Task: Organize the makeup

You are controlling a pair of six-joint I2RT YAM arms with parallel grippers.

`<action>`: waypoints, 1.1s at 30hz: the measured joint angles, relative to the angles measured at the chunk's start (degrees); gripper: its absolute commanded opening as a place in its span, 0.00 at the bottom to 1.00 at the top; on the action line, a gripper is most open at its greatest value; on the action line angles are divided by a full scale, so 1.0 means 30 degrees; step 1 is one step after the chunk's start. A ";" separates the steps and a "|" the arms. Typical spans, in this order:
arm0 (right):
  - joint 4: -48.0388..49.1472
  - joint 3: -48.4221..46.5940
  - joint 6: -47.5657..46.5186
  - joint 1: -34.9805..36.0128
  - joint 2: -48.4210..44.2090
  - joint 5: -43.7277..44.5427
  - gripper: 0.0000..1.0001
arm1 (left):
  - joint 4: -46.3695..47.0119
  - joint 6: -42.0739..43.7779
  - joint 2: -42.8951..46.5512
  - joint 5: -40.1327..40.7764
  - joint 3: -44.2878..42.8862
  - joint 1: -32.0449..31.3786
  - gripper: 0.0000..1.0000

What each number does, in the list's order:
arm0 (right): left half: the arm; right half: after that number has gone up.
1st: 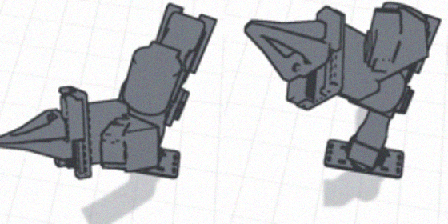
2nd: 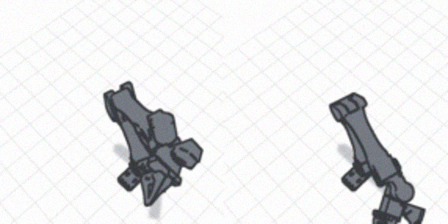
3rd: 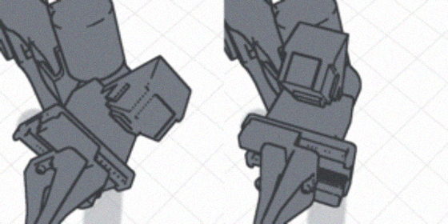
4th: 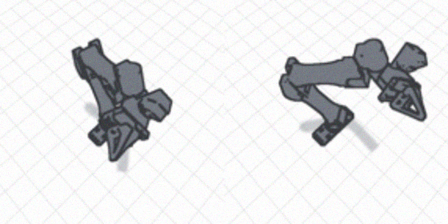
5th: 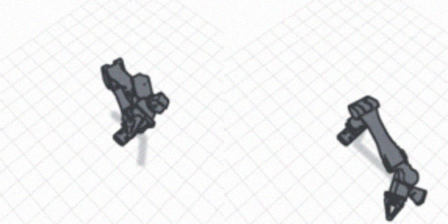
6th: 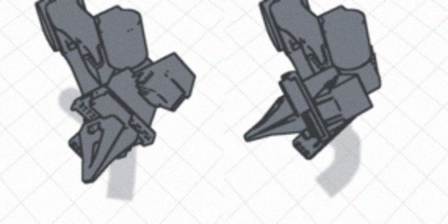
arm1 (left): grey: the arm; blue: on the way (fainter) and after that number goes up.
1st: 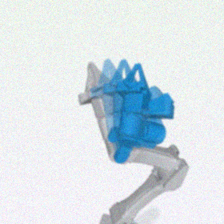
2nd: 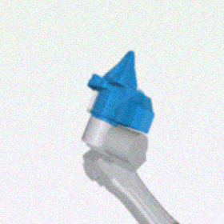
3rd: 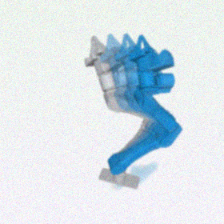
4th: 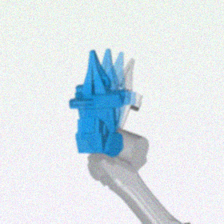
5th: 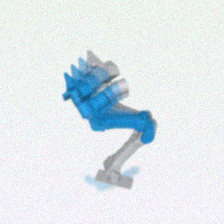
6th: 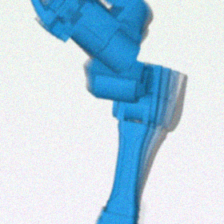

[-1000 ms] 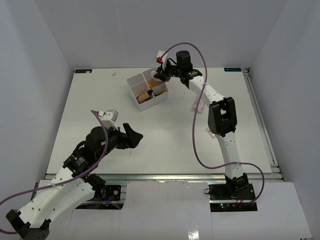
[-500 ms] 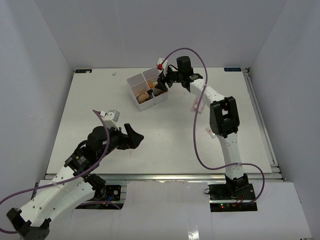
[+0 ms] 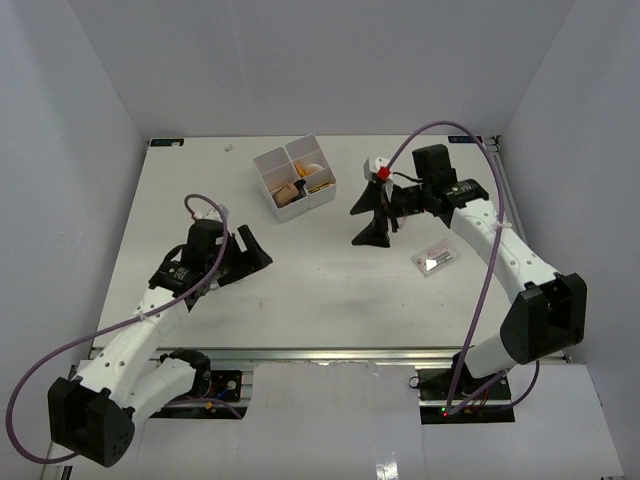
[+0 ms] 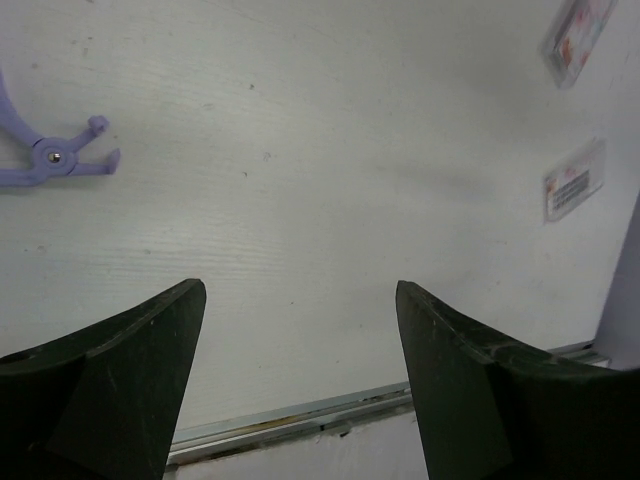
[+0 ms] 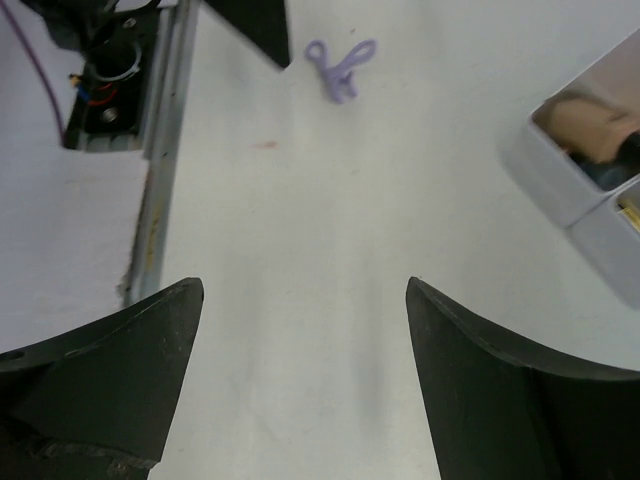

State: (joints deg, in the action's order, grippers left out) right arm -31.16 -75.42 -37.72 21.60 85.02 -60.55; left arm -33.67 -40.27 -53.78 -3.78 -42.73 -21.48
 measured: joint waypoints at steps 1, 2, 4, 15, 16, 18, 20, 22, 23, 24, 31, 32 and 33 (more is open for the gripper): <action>-0.0374 0.0881 -0.0114 -0.0151 -0.0442 -0.0304 0.88 | -0.0037 -0.0478 -0.0009 -0.0663 0.0084 0.1148 0.83; -0.0743 0.1488 -0.0175 -0.0358 -0.0643 -0.0514 0.88 | -0.0047 -0.0852 -0.0063 -0.0999 0.0103 0.2014 0.79; -0.1439 0.2513 -0.0264 -0.0799 -0.0908 -0.0876 0.87 | -0.0053 -0.1517 -0.0203 -0.1495 0.0104 0.3546 0.71; -0.1280 0.5587 0.0421 -0.2502 -0.3647 -0.2253 0.89 | -0.2864 -0.3109 -0.5235 -0.0092 -0.2587 0.7009 0.66; -0.1171 0.5764 0.0496 -0.2563 -0.3965 -0.2338 0.89 | -0.3118 -0.3119 -0.5264 0.0241 -0.2636 0.7138 0.64; -0.0973 0.6014 0.0696 -0.2736 -0.4449 -0.2476 0.89 | -0.3409 -0.3151 -0.5267 0.0771 -0.2647 0.7493 0.61; -0.0766 0.6130 0.0854 -0.2922 -0.4685 -0.2566 0.89 | -0.3595 -0.3229 -0.5335 0.1284 -0.2641 0.7817 0.60; -0.0534 0.6249 0.0980 -0.3076 -0.4851 -0.2650 0.89 | -0.3664 -0.3250 -0.5455 0.1728 -0.2640 0.8114 0.58; -0.0438 0.6339 0.1014 -0.3132 -0.4919 -0.2712 0.89 | -0.3635 -0.3227 -0.5567 0.1835 -0.2635 0.8210 0.57; -0.0352 0.6451 0.1052 -0.3190 -0.4984 -0.2755 0.89 | -0.3579 -0.3211 -0.5756 0.1930 -0.2633 0.8293 0.55; -0.0004 0.6950 0.1319 -0.3455 -0.5144 -0.2886 0.90 | -0.2887 -0.2889 -0.8022 0.2137 -0.2553 0.8603 0.37; 0.0008 0.6961 0.1349 -0.3475 -0.5146 -0.2888 0.90 | -0.2780 -0.2821 -0.8303 0.2123 -0.2553 0.8610 0.36; 0.0019 0.6964 0.1379 -0.3498 -0.5146 -0.2888 0.90 | -0.2683 -0.2750 -0.8558 0.2112 -0.2553 0.8618 0.36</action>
State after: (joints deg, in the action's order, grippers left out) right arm -31.10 -54.52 -33.58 11.11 69.58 -69.21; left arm -41.72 -48.52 -79.45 2.55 -50.39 4.38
